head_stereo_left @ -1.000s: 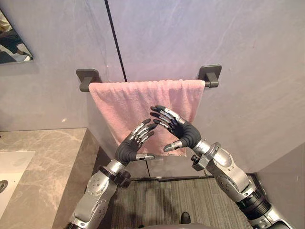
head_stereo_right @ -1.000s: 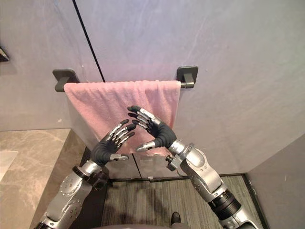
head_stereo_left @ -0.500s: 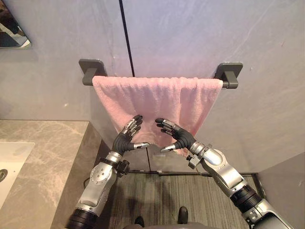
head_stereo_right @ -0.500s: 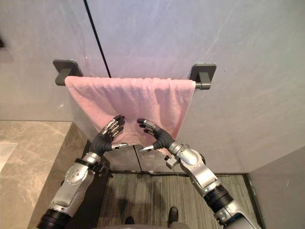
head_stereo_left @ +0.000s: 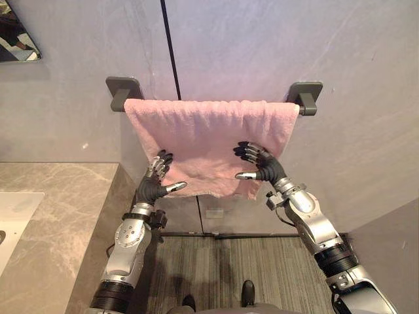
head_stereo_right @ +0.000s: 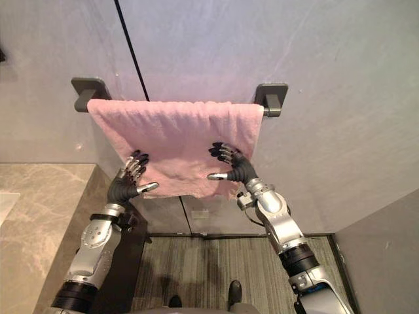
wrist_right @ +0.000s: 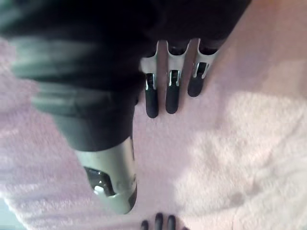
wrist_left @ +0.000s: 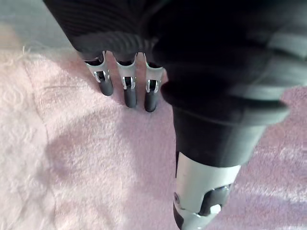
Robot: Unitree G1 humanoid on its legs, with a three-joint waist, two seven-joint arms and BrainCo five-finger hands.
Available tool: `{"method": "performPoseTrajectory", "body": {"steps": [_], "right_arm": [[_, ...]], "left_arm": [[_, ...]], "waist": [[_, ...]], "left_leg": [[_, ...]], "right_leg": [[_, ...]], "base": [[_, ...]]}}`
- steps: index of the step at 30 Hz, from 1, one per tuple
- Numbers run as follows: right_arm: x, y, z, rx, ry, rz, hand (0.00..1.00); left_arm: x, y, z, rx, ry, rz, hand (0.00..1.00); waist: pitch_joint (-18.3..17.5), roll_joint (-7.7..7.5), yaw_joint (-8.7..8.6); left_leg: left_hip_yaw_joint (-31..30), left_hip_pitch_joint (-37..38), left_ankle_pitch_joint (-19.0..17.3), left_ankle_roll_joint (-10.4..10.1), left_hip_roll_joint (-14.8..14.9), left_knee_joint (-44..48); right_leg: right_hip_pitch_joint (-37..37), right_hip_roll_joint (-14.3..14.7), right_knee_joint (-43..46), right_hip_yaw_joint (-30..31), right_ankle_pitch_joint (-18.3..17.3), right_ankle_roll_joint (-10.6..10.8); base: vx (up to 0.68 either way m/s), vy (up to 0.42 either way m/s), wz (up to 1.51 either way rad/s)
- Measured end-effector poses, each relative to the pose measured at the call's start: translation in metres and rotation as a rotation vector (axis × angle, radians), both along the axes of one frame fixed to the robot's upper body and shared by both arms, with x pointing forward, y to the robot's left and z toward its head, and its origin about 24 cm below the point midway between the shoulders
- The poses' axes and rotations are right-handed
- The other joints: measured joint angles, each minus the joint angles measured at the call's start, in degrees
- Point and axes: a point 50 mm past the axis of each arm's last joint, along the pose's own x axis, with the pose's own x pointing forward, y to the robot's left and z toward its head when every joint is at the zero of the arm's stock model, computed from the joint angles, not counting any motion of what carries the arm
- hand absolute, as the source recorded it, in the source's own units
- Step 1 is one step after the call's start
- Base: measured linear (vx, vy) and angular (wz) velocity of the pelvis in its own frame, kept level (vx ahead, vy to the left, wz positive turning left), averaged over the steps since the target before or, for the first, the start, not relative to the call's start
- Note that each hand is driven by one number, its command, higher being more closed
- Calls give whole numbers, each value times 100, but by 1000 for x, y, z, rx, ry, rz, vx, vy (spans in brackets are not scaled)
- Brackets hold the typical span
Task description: Organize washtable
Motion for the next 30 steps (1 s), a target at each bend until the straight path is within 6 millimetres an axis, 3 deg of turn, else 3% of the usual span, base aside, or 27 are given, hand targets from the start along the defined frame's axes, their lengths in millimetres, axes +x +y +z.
{"method": "performPoseTrajectory", "body": {"steps": [19, 24, 30], "right_arm": [[-10, -57, -6, 210, 3, -295, 0], [-23, -71, 0, 243, -54, -357, 0], [-40, -94, -15, 256, -23, -477, 0]], "left_arm": [[-8, 41, 3, -65, -36, 251, 0], [-20, 47, -3, -91, -25, 299, 0], [-32, 46, -3, -131, -45, 333, 0]], "waist": [[139, -31, -10], [169, -10, -18], [170, -5, -18]], "left_leg": [[18, 198, 2, -5, 31, -32], [27, 209, 4, -7, 5, -51], [-22, 257, 4, -9, -16, -53]], "right_leg": [[174, 33, -2, -3, -1, 0], [172, 34, -2, -24, -5, 2], [242, 6, 0, -91, -43, 43]], "base": [[-4, 0, 0], [-17, 1, 0], [2, 3, 4]]}}
